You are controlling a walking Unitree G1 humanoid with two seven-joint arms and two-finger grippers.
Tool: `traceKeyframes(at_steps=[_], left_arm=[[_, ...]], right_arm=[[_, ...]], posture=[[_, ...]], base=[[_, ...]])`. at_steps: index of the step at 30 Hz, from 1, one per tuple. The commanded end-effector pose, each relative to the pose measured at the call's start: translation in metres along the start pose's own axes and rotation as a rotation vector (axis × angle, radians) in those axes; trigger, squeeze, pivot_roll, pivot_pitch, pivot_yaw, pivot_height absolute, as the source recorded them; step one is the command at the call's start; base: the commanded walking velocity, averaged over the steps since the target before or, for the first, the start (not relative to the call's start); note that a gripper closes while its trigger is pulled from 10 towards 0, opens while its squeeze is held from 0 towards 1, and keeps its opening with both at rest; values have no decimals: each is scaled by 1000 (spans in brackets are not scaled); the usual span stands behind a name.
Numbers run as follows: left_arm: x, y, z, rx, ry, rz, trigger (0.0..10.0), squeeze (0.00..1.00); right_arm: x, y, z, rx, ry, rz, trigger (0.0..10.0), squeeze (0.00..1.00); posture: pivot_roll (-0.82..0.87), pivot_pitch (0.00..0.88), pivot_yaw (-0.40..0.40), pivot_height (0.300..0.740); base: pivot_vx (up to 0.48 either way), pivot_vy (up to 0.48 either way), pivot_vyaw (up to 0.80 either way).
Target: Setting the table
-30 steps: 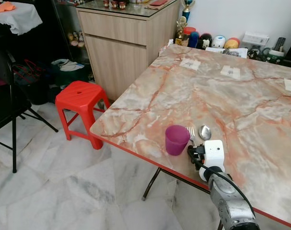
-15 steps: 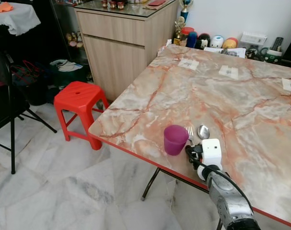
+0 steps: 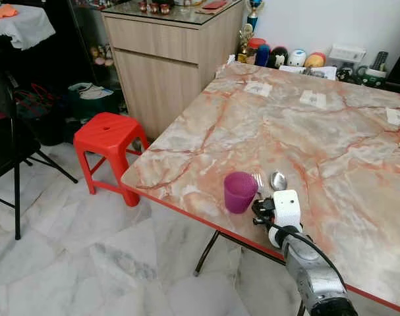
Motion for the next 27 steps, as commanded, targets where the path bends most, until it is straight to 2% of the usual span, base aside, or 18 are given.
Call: traceKeyframes(at_steps=[1, 18, 20, 23, 25, 26, 27], left_arm=[[2, 2, -9, 40, -11, 0, 10000, 0], [1, 2, -9, 40, -7, -7, 10000, 0], [1, 2, -9, 40, -7, -6, 10000, 0], [1, 2, -9, 40, -7, -5, 10000, 0], [2, 2, -9, 40, -8, -5, 10000, 0], [1, 2, -9, 40, -8, -4, 10000, 0], [1, 2, -9, 40, -8, -4, 10000, 0]], right_arm=[[0, 3, -25, 110, 3, -1, 0, 0], [-8, 3, -27, 104, 1, -58, 0, 0], [-10, 3, -24, 87, -4, -71, 0, 0], [-22, 3, 0, -59, -45, -154, 0, 0], [-23, 4, 3, -76, -52, -165, 0, 0], [-27, 5, 11, -123, -62, -187, 4902, 0], [-27, 5, 11, -123, -62, -187, 4902, 0]], posture=[[-3, 113, -6, 740], [-3, 116, -6, 740], [-2, 116, -6, 740], [-2, 116, -5, 740], [-2, 116, -5, 740], [-3, 114, -5, 740], [-3, 114, -5, 740]], base=[[0, 0, 0], [0, 0, 0], [0, 0, 0], [0, 0, 0], [0, 0, 0], [0, 0, 0], [0, 0, 0]])
Point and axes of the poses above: a point about 5 cm out from each wrist's last joint towards the gripper, its own y axis pointing back from the gripper into the wrist, its own z axis along the axis of the wrist's last joint, x = y × z, the point moved 2 cm from there along -y, pointing out of the wrist towards the gripper, and after that the axes turned 5 degrees about y, right-handed, at the moved point
